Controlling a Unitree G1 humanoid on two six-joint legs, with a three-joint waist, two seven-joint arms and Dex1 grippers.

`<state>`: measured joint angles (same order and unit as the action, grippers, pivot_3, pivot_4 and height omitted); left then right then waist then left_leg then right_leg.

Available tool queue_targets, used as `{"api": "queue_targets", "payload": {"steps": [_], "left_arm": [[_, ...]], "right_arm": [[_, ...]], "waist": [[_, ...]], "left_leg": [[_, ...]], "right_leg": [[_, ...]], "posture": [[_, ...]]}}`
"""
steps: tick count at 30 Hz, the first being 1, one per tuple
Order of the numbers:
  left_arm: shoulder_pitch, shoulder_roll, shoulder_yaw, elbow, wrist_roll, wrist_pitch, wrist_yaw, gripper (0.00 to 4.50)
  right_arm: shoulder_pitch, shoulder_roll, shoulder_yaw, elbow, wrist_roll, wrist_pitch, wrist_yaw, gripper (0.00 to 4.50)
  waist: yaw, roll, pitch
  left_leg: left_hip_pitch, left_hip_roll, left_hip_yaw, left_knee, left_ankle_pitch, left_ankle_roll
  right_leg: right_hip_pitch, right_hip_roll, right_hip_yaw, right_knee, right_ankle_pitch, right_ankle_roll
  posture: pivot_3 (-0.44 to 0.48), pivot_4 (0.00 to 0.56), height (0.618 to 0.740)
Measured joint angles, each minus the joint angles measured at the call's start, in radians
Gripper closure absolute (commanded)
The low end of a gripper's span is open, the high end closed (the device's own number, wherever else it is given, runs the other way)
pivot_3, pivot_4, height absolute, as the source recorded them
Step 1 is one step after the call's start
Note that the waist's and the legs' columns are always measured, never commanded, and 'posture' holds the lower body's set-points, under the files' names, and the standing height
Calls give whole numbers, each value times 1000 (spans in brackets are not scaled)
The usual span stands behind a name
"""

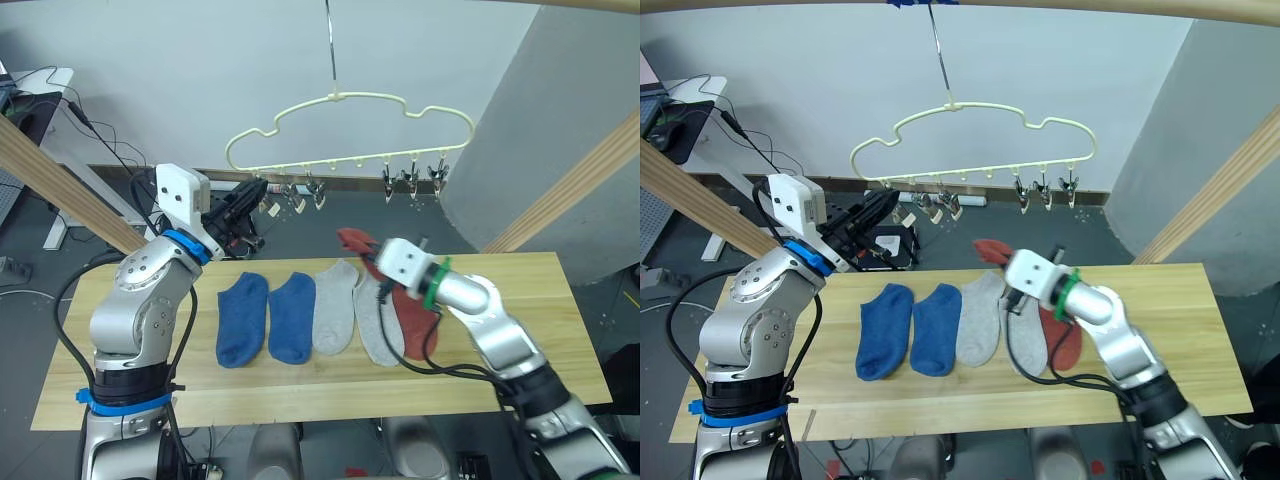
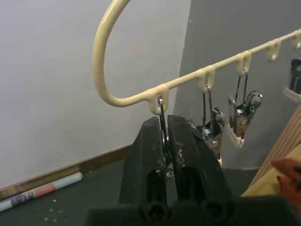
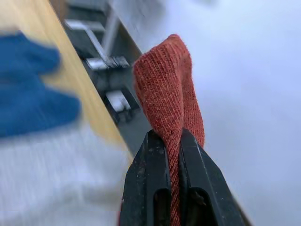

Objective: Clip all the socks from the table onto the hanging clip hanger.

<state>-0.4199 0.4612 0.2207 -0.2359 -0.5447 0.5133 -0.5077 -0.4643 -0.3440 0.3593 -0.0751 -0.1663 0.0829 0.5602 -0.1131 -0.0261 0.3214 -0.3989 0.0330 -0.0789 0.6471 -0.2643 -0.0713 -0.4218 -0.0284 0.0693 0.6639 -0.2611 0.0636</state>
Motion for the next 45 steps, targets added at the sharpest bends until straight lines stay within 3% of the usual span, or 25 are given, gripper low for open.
{"api": "queue_targets", "payload": {"steps": [6, 12, 34, 42, 43, 45], "left_arm": [[-5, -2, 4, -11, -10, 25, 15, 4500], [-1, -5, 2, -28, -24, 28, 15, 4500], [21, -10, 2, -36, -33, 31, 28, 4500], [28, -25, 4, -36, -51, 56, 49, 1995], [32, -24, 5, -36, -53, 58, 48, 1753], [41, -19, 5, -38, -60, 67, 42, 1753]], "right_arm": [[-91, 166, 70, 143, -50, 5, -47, 4477], [-128, 251, 73, 254, -69, -3, -109, 4477], [-193, 341, 54, 317, -68, -29, -168, 4477], [-196, 346, 54, 317, -68, -33, -168, 4500], [-197, 346, 54, 318, -68, -34, -168, 4500], [-199, 350, 54, 318, -66, -34, -167, 4500]], "waist": [[11, 0, 0], [11, 0, 0], [5, 0, 0], [3, 0, 0], [3, 0, 0], [3, 0, 0]], "left_leg": [[-2, -1, 0, 0, 0, -1], [-1, -2, -1, 0, 0, 0], [-1, -2, -1, 0, 0, 0], [-1, -2, -1, 0, 0, 0], [-1, -2, -1, 0, 0, 0], [-1, -2, -1, 0, 0, 0]], "right_leg": [[-1, -3, -2, -1, 0, 0], [-1, -4, -2, 0, 0, 0], [-1, -4, -2, 1, 0, 0], [-1, -4, -2, 2, 0, 0], [-1, -4, -2, 2, 0, 0], [-1, -4, -2, 2, 0, 0]], "posture": [[-142, 322, 733], [-137, 314, 733], [-136, 314, 733], [-135, 312, 733], [-135, 312, 733], [-135, 312, 733]]}}
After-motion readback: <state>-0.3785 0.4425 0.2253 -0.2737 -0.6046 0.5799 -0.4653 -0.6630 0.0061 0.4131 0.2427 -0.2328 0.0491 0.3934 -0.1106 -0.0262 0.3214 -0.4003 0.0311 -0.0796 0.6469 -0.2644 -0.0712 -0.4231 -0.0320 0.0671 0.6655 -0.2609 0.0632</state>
